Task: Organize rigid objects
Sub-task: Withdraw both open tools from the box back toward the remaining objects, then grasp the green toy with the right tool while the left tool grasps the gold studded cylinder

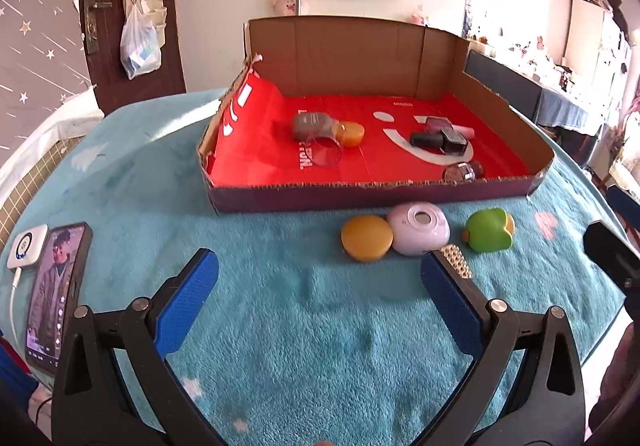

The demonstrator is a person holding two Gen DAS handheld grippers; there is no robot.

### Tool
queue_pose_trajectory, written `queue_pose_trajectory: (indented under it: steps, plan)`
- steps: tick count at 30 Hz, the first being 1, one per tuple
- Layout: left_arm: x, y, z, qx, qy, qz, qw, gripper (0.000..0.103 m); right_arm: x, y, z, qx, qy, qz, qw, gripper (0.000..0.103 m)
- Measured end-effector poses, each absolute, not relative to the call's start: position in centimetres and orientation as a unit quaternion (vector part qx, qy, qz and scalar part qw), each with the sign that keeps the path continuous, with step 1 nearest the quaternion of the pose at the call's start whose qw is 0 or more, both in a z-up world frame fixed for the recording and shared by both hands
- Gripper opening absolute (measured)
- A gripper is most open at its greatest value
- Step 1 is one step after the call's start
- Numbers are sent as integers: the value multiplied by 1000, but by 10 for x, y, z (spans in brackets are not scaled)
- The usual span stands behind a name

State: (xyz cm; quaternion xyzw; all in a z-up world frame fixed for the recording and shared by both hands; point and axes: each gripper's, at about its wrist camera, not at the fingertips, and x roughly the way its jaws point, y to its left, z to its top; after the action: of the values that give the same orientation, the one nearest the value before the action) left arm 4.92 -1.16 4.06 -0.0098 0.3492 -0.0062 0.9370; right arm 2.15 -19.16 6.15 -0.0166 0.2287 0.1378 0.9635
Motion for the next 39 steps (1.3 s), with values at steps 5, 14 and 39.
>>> queue_pose_trajectory:
  steps: [5, 14, 39]
  plan:
    - [47, -13, 30, -11, 364, -19, 931, 103, 27, -191, 45, -17, 259, 138, 956, 103]
    - [52, -16, 16, -20, 387, -38, 921, 103, 36, -185, 22, -19, 300, 145, 943, 98]
    - [77, -67, 2, -21, 417, -93, 904, 99, 110, -198, 3, 50, 401, 181, 897, 77]
